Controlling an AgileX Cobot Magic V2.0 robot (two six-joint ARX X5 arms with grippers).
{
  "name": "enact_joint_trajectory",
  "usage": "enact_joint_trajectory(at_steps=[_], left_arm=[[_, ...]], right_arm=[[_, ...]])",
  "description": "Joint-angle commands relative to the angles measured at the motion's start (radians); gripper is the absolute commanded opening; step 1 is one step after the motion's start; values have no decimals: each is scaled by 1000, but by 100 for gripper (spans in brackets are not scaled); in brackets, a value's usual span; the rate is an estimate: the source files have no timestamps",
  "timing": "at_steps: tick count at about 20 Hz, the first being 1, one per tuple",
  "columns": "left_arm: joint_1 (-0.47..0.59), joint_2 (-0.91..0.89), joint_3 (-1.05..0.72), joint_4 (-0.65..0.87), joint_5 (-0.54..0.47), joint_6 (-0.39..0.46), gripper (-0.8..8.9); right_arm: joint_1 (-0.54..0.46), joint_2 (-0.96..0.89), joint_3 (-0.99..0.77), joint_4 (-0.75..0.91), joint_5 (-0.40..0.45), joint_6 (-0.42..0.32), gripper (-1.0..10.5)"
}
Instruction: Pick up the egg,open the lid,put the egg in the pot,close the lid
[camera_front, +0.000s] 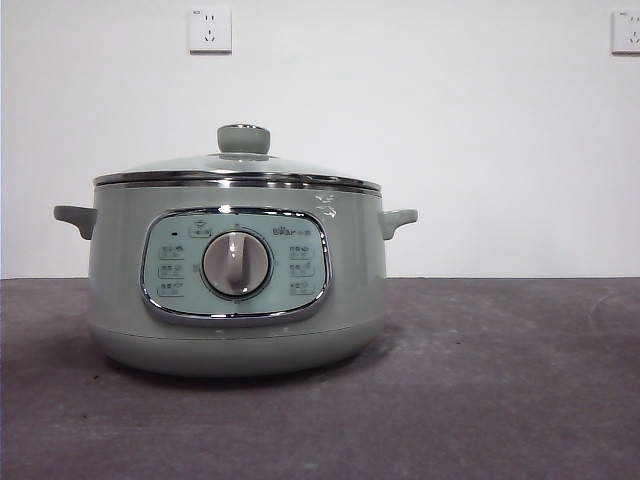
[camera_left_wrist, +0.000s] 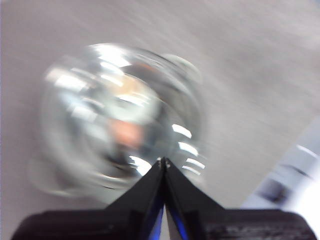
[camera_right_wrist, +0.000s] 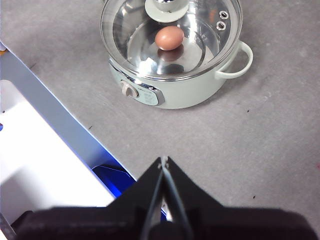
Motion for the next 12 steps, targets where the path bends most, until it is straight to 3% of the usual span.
enact_joint_trajectory(at_steps=[1, 4, 8, 12], left_arm=[[120, -100, -30, 148, 19, 118, -3], [306, -282, -190, 446, 116, 118, -4], [469, -544, -557, 807, 79, 140, -3], [520, -763, -921, 922, 61, 135, -3]], right_arm=[[0, -2, 2, 8, 1, 10, 0], [0, -2, 2, 8, 2, 10, 0], [0, -2, 2, 8, 2, 10, 0], [0, -3, 2, 8, 2, 10, 0]])
